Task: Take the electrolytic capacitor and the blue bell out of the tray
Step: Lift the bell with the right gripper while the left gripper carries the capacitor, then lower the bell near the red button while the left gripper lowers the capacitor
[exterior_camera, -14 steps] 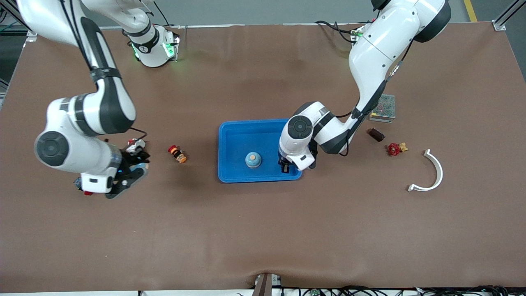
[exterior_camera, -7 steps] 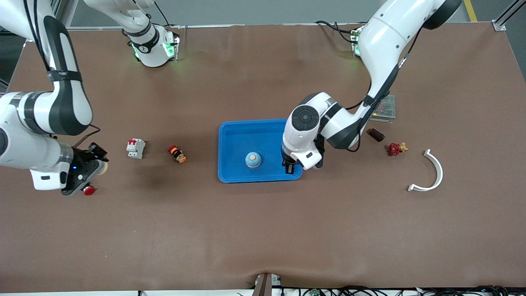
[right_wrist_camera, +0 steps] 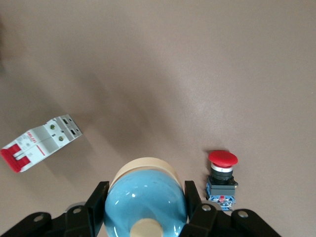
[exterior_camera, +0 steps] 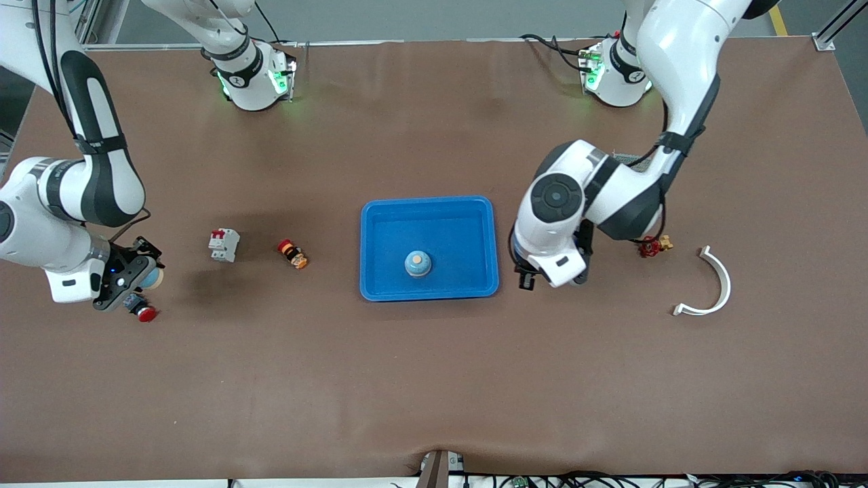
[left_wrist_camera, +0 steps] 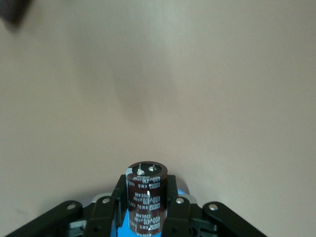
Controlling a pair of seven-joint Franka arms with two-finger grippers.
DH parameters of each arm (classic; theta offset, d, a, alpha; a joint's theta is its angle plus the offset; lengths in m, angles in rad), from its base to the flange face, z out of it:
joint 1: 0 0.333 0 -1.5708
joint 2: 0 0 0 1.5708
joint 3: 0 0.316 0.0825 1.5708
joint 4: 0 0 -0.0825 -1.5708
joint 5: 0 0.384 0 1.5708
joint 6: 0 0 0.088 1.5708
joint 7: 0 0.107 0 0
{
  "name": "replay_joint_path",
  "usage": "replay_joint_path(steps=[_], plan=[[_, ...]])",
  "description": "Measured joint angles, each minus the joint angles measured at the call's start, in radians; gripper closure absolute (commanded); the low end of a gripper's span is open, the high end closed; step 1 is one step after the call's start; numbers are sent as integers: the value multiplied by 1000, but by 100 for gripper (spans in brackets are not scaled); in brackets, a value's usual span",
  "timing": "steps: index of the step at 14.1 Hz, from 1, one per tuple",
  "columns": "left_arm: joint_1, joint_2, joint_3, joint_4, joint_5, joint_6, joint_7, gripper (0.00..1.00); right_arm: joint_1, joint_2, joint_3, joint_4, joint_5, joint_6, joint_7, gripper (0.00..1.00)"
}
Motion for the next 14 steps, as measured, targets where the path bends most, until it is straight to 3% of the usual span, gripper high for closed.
replay_joint_path(steps=[5, 14], plan=[[194, -7, -51, -50, -39, -42, 220, 100, -35, 25, 0, -49, 0, 97, -55, 55], [435, -14, -55, -152, -19, -43, 607, 100, -52, 101, 3, -159, 0, 323, -69, 55]])
